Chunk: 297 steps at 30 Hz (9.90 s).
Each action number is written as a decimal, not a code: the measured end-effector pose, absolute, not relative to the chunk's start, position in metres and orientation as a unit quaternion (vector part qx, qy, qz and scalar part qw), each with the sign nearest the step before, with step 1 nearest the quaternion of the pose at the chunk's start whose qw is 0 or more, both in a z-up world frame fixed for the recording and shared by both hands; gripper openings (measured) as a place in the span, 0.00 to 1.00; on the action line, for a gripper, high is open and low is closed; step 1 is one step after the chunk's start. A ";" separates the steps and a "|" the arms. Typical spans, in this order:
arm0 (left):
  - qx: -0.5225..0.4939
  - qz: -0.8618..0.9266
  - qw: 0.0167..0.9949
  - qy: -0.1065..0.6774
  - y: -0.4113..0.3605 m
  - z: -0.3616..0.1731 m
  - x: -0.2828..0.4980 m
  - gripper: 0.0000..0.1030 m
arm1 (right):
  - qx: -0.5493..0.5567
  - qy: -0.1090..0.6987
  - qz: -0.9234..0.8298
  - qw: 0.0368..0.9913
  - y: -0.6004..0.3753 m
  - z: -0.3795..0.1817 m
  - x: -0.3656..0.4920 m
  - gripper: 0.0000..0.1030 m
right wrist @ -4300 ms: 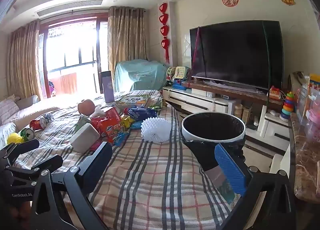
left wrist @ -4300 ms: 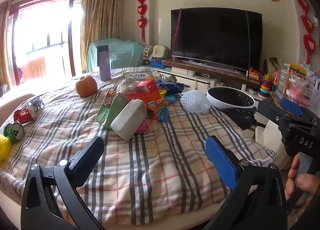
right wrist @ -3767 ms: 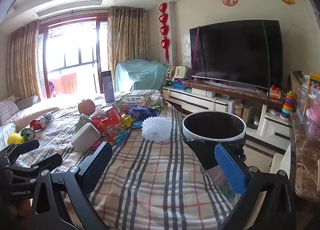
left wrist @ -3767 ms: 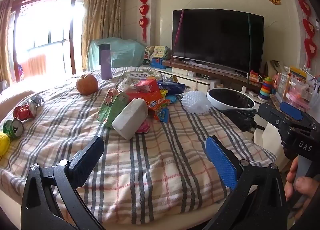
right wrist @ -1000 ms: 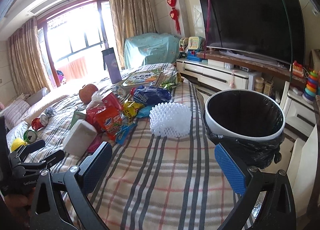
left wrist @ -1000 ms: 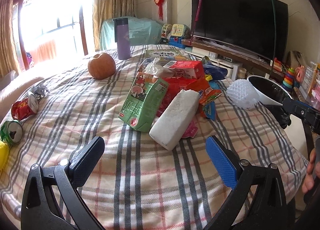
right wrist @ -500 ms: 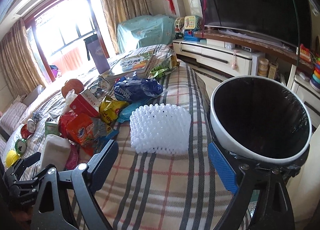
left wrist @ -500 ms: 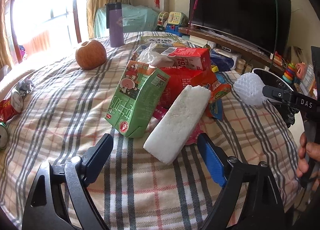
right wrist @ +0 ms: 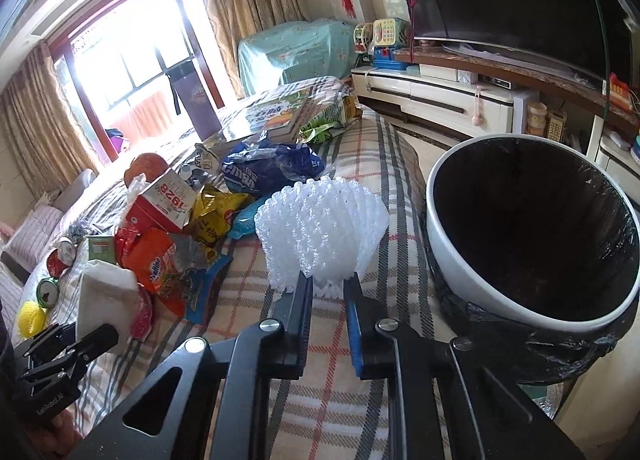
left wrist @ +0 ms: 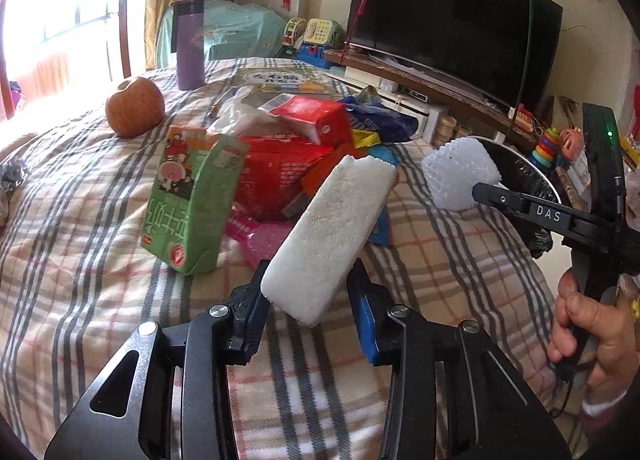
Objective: Collect trash
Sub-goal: 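Grasp the white tissue pack with the left tool while the right tool grasps the white mesh net, then carry both items over the trash bin and release them inside, then move both open tools back toward the snacks on the bed, then grasp the green milk carton with the left tool while the right tool grasps the red wrapper, then carry the carton and wrapper over the bin and open both tools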
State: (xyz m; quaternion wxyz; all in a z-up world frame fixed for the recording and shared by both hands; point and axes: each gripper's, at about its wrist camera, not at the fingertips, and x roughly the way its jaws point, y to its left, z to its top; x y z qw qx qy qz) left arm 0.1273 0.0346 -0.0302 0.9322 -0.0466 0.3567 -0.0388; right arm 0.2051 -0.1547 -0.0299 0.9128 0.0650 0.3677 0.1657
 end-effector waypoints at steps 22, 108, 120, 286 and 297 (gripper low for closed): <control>-0.009 -0.109 0.929 0.353 -0.055 -0.014 0.164 0.35 | 0.084 0.347 0.146 0.923 -0.215 -0.009 0.175 0.02; -0.018 -0.109 0.917 0.383 -0.085 -0.016 0.195 0.73 | 0.127 0.343 0.120 0.923 -0.251 -0.007 0.177 0.93; -0.063 -0.063 0.926 0.367 -0.015 -0.020 0.150 0.74 | 0.099 0.358 0.164 0.914 -0.194 -0.012 0.162 0.93; 0.047 -0.225 0.899 0.373 -0.186 -0.008 0.263 0.57 | 0.168 0.375 0.063 0.910 -0.319 -0.016 0.223 0.12; 0.019 -0.202 0.906 0.371 -0.160 -0.007 0.249 0.73 | 0.184 0.366 0.068 0.910 -0.317 -0.016 0.216 0.57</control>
